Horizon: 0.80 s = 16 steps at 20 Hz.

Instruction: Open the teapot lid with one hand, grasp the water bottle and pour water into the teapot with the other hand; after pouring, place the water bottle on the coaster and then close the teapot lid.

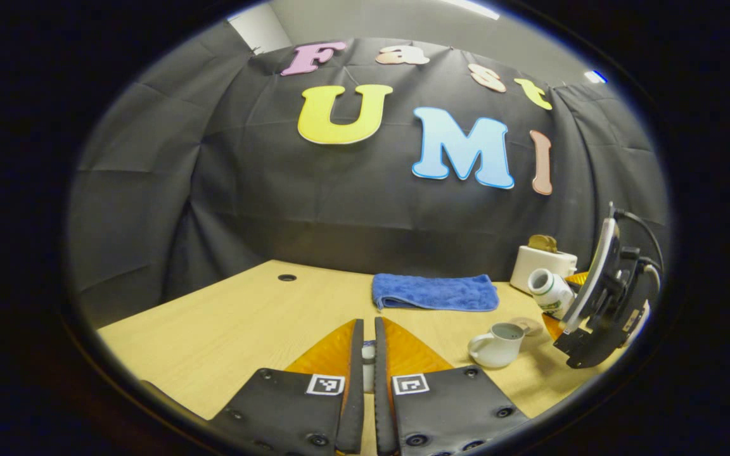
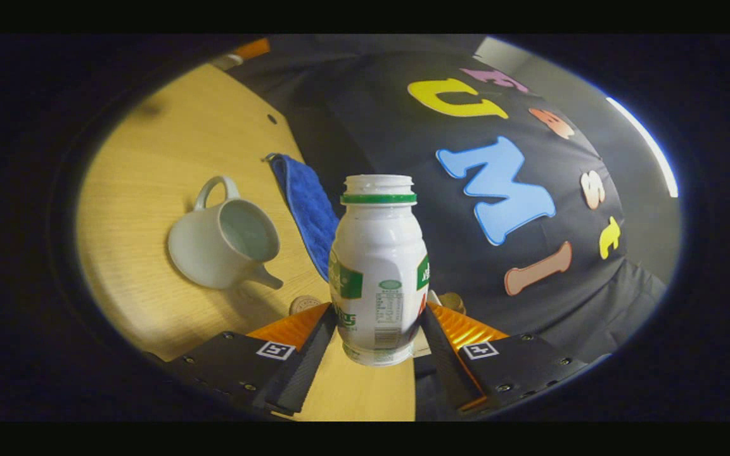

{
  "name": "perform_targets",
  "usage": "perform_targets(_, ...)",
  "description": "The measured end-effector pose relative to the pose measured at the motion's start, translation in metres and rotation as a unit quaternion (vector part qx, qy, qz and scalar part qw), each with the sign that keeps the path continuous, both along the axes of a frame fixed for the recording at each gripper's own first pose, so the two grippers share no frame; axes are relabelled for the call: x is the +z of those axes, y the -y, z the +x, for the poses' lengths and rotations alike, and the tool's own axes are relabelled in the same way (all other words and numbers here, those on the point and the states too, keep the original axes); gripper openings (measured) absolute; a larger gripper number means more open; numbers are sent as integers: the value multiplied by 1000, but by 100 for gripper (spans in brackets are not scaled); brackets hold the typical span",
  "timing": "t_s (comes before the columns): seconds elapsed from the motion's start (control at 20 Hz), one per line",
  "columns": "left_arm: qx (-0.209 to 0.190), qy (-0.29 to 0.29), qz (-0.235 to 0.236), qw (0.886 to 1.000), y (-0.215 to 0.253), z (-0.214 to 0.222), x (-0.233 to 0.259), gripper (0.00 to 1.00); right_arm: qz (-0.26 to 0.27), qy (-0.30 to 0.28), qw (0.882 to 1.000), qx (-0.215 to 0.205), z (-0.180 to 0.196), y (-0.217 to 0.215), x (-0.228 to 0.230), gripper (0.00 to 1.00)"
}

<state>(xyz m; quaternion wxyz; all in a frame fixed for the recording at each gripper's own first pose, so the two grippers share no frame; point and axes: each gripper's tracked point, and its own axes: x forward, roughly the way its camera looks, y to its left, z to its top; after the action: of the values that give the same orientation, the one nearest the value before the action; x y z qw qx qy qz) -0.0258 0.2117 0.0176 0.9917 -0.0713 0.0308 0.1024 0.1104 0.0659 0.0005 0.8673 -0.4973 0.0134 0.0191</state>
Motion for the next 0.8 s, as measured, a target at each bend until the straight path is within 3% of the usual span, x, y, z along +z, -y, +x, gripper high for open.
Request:
perform_targets(0.1, -4, -1, 4, 1000, 6, 1, 0, 14, 76, -16, 997, 2, -2, -1, 1, 80)
perform_targets(0.25, -10, -1, 17, 1000, 20, 3, 0, 17, 188, -39, 981, 1, -5, -1, -3, 81)
perform_targets(0.3, -14, -1, 23, 1000, 25, 3, 1, 14, 221, -40, 974, 0, -6, 1, -2, 81)
perform_targets(0.55, -34, 5, 31, 999, 64, 11, -2, 17, 363, -28, 931, 6, -4, 12, 7, 81)
perform_targets(0.6, -39, 4, 26, 999, 73, 13, -4, 13, 386, -22, 922, 6, -5, 15, 12, 80)
perform_targets(0.7, -57, -6, 23, 998, 93, 23, -9, 17, 422, -8, 906, 5, -8, 22, 22, 80)
perform_targets(0.8, -64, -9, 35, 997, 105, 33, -7, 14, 455, -1, 890, 7, -7, 27, 27, 80)
